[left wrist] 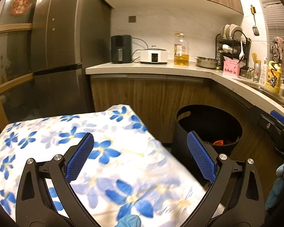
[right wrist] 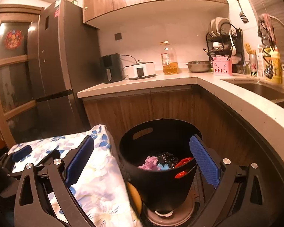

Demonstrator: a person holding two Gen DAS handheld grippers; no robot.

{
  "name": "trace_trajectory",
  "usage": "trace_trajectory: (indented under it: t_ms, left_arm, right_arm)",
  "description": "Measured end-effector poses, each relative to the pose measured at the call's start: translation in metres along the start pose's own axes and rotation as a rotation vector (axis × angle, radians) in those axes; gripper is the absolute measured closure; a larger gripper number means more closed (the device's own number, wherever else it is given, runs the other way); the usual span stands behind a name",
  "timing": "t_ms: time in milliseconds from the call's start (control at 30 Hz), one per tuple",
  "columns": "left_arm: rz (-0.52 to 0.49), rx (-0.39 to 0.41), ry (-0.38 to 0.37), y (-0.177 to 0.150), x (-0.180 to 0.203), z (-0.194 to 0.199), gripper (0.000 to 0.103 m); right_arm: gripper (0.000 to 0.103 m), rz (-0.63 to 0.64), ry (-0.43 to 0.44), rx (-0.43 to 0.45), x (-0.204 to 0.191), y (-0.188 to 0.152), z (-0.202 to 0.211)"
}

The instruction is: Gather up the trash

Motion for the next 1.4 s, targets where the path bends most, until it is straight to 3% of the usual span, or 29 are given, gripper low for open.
trace_trajectory:
  t_ms: [467, 833, 1400]
  left_arm:
    - [0.022, 0.021, 0.069, -0.026, -0.042, 0.095, 0.006]
    - [0.057, 0.05, 0.114, -0.039, -0.062, 0.154, 0.006]
    - [0.069, 0.07, 0.134, -0.045, -0.064, 0.187, 0.006]
  right_arm:
    - [0.006, 0.097, -0.045, -0.007, -0.043, -0.023, 0.082]
    - [0.006, 0.105, -0.023, -0.031, -0.065, -0.045, 0.128]
    - [0.006, 0.11, -0.015, -0.007, -0.075, -0.046, 0.155]
Point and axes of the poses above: each gripper's, at about its wrist camera, not at the fingertips, and z roughly against the way its jaws point, x to its right, y to its top, the point moved 10 cm from there along -z, roughly the way its jaws point, and after that the axes turned 12 degrees about -y, right-handed, at the moved point
